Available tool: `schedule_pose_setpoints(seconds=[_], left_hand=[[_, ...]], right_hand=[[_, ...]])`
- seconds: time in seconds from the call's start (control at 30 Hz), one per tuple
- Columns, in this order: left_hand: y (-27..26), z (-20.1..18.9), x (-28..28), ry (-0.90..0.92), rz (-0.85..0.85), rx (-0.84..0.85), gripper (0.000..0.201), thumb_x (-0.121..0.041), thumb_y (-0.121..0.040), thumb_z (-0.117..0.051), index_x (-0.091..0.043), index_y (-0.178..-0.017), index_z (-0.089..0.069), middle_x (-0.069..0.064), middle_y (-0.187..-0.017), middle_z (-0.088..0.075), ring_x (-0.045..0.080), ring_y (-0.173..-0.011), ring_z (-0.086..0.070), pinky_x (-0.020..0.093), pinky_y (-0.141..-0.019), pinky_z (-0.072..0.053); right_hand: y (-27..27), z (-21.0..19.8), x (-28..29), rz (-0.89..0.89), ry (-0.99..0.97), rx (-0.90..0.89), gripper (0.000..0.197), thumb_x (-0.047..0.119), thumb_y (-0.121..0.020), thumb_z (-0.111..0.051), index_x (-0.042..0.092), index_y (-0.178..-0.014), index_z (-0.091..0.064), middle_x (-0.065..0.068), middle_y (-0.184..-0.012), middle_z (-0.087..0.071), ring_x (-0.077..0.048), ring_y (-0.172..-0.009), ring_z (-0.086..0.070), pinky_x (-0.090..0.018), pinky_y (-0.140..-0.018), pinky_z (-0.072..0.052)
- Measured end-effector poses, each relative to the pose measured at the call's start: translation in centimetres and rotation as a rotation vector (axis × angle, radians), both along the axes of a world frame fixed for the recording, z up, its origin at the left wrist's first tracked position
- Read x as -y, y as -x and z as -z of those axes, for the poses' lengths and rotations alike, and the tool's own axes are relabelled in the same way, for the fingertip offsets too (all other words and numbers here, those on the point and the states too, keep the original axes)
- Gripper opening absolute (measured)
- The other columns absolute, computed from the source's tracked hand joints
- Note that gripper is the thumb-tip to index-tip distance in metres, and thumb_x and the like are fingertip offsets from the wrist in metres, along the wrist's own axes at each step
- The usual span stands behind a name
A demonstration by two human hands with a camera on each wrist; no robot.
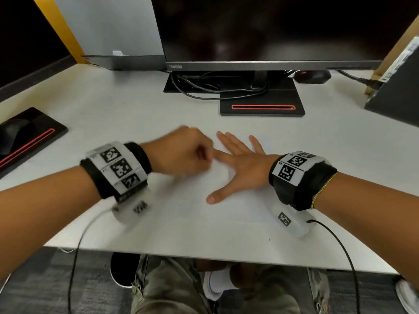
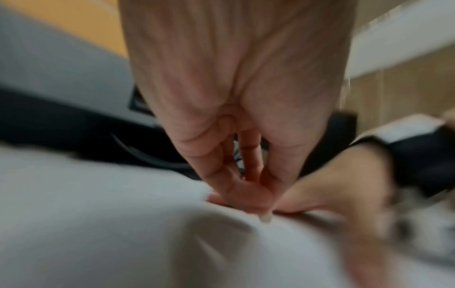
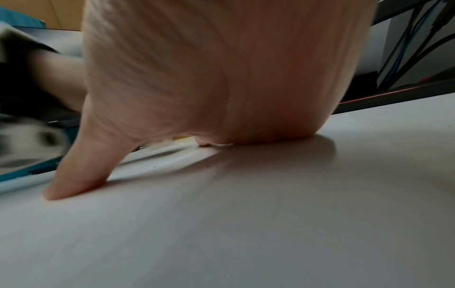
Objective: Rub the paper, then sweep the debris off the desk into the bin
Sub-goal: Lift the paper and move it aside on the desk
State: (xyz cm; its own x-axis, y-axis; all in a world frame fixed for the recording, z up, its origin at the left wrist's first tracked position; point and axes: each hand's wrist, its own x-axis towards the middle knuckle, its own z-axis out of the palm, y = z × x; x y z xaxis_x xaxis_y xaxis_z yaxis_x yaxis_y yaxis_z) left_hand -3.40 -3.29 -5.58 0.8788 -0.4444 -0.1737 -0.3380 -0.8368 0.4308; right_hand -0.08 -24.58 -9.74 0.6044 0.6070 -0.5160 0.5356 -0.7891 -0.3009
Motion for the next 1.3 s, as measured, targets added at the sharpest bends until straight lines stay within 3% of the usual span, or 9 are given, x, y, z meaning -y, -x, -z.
schedule_pose_setpoints(seconds=[0.17,0.33,0.47,0.6,0.73,0.87,1.03,1.17,1.3], left_hand=[[-1.8,-0.5,-2.3,-0.086,-0.157,0.057,0.009,-0.015,-0.086,-0.071,-0.022,-0.084,-0.076,-0.010,-0.079,-0.075,0.007,-0.076,-0.068,0.035,-0.080,-0.060],[0.8,0.1,-0.8,-0.033,0.027,-0.074,0.006,-0.016,-0.086,-0.076,-0.022,-0.084,-0.077,-0.012,-0.075,-0.075,0.000,-0.071,-0.068,0.009,-0.068,-0.049],[-1.1,-0.8,-4.9,-0.116,-0.198,0.067,0.010,-0.014,-0.085,-0.074,-0.023,-0.082,-0.075,-0.011,-0.077,-0.074,0.008,-0.077,-0.069,0.021,-0.070,-0.051],[2.2,0.0,-3.4,-0.026,-0.019,-0.097,0.009,-0.013,-0.086,-0.075,-0.023,-0.084,-0.077,-0.014,-0.076,-0.075,0.004,-0.072,-0.070,0.011,-0.066,-0.051],[0.5,-0.2,-6.9,-0.071,-0.240,0.055,0.013,-0.014,-0.085,-0.076,-0.025,-0.079,-0.074,-0.012,-0.076,-0.074,0.006,-0.074,-0.069,0.022,-0.068,-0.050],[2.5,0.3,-4.5,-0.001,-0.047,-0.080,0.011,-0.014,-0.085,-0.076,-0.025,-0.083,-0.076,-0.014,-0.076,-0.075,0.004,-0.071,-0.069,0.014,-0.067,-0.052],[0.3,-0.7,-7.4,-0.105,-0.232,0.076,0.013,-0.016,-0.085,-0.075,-0.027,-0.080,-0.073,-0.012,-0.077,-0.073,0.009,-0.079,-0.070,0.024,-0.070,-0.051],[2.5,0.1,-4.4,0.022,-0.013,-0.123,0.011,-0.011,-0.086,-0.078,-0.022,-0.084,-0.077,-0.016,-0.073,-0.074,0.001,-0.067,-0.068,0.013,-0.067,-0.050],[-0.2,-1.0,-8.0,-0.103,-0.226,0.077,0.013,-0.013,-0.087,-0.075,-0.025,-0.082,-0.075,-0.011,-0.077,-0.075,0.007,-0.076,-0.069,0.026,-0.070,-0.055]], right_hand=[[0.0,-0.1,0.0,-0.004,-0.001,0.010,0.134,0.102,-0.061,-0.062,0.062,-0.156,0.023,0.017,-0.165,0.044,-0.001,-0.146,0.047,-0.054,-0.121,0.030],[0.0,0.0,-0.1,0.000,0.006,0.003,0.136,0.104,-0.059,-0.061,0.062,-0.156,0.024,0.017,-0.164,0.045,-0.001,-0.145,0.047,-0.054,-0.120,0.030],[0.0,0.0,0.0,-0.014,0.011,0.008,0.136,0.104,-0.059,-0.060,0.061,-0.156,0.024,0.016,-0.165,0.045,-0.002,-0.146,0.048,-0.055,-0.121,0.030],[0.0,0.1,-0.1,-0.014,0.002,0.005,0.136,0.105,-0.058,-0.060,0.063,-0.155,0.025,0.017,-0.164,0.045,-0.001,-0.146,0.047,-0.053,-0.120,0.031],[0.0,0.1,-0.2,-0.013,0.013,0.003,0.138,0.107,-0.055,-0.059,0.063,-0.154,0.026,0.017,-0.163,0.047,-0.001,-0.145,0.048,-0.054,-0.120,0.031],[0.0,0.1,-0.2,-0.010,0.011,0.002,0.138,0.107,-0.054,-0.059,0.064,-0.154,0.027,0.018,-0.163,0.047,-0.001,-0.145,0.048,-0.054,-0.120,0.031],[0.1,0.1,-0.3,-0.014,0.029,0.008,0.141,0.108,-0.052,-0.058,0.062,-0.154,0.027,0.018,-0.162,0.048,-0.001,-0.144,0.049,-0.055,-0.120,0.030],[0.0,0.2,-0.3,-0.008,0.011,0.005,0.140,0.108,-0.051,-0.058,0.064,-0.154,0.027,0.019,-0.162,0.047,0.000,-0.144,0.048,-0.054,-0.121,0.030],[0.1,0.2,-0.3,-0.005,0.012,0.008,0.141,0.109,-0.051,-0.058,0.063,-0.154,0.026,0.018,-0.163,0.047,0.000,-0.144,0.048,-0.055,-0.121,0.030]])
